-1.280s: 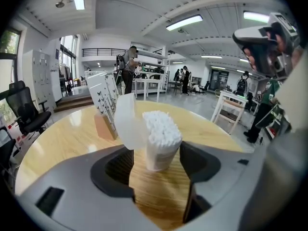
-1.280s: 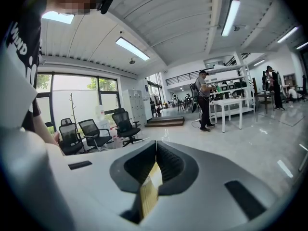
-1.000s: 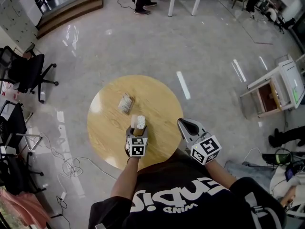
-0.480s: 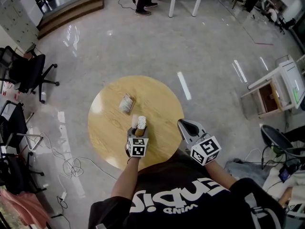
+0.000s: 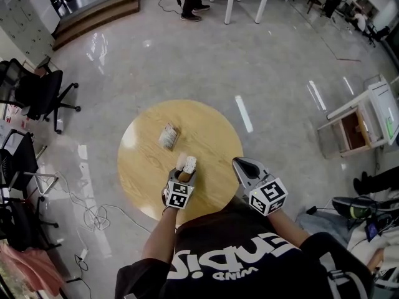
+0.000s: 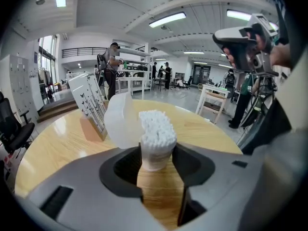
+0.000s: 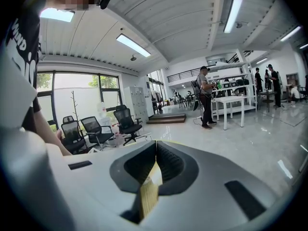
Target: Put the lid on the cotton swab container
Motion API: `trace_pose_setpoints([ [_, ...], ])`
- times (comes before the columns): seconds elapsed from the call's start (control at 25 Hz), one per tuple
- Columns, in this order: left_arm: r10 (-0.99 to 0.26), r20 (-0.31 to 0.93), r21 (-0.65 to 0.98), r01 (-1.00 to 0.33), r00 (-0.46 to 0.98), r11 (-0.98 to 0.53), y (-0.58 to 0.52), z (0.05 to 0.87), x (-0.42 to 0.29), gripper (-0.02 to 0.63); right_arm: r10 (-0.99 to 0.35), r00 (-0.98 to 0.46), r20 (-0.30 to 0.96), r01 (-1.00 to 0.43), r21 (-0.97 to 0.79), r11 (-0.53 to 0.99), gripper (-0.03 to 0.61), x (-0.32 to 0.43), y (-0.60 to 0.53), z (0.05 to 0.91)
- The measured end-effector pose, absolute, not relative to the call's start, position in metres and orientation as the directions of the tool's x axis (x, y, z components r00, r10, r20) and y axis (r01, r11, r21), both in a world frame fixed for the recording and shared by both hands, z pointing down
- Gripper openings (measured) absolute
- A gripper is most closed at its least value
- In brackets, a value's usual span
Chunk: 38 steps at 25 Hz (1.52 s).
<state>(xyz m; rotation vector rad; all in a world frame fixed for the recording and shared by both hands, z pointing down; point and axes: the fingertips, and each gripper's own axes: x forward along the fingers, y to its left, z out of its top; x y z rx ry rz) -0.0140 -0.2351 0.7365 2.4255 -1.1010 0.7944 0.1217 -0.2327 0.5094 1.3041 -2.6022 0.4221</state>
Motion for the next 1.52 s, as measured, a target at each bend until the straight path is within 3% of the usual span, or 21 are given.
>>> trace_pose_setpoints([
  [0.52,-0.48,0.626,0.099,-0.673,0.615,-0.733,-0.213,0.733,-0.004,0.202,-0.651,-0.657,0.381,-0.744,-0.186,0.642,0.003,0.098,-0.248,0.544],
  [0.92,-0.445,0.632,0.103,-0.638,0.635,-0.763,-0.213,0.735,-0.002,0.202,-0.431,-0.761,0.484,-0.58,-0.213,0.786,0.003,0.004,-0.29,0.595],
  [1.2,-0.451,0.627,0.104,-0.643,0.635,-0.759,-0.214,0.735,0.003,0.202,-0.297,-0.74,0.603,-0.498,-0.196,0.845,0.003,-0.032,-0.305,0.634],
  [1.52,-0.456,0.628,0.109,-0.651,0.631,-0.751,-0.212,0.734,-0.002,0.202,-0.175,-0.734,0.657,-0.446,-0.272,0.853,0.003,-0.049,-0.301,0.652],
])
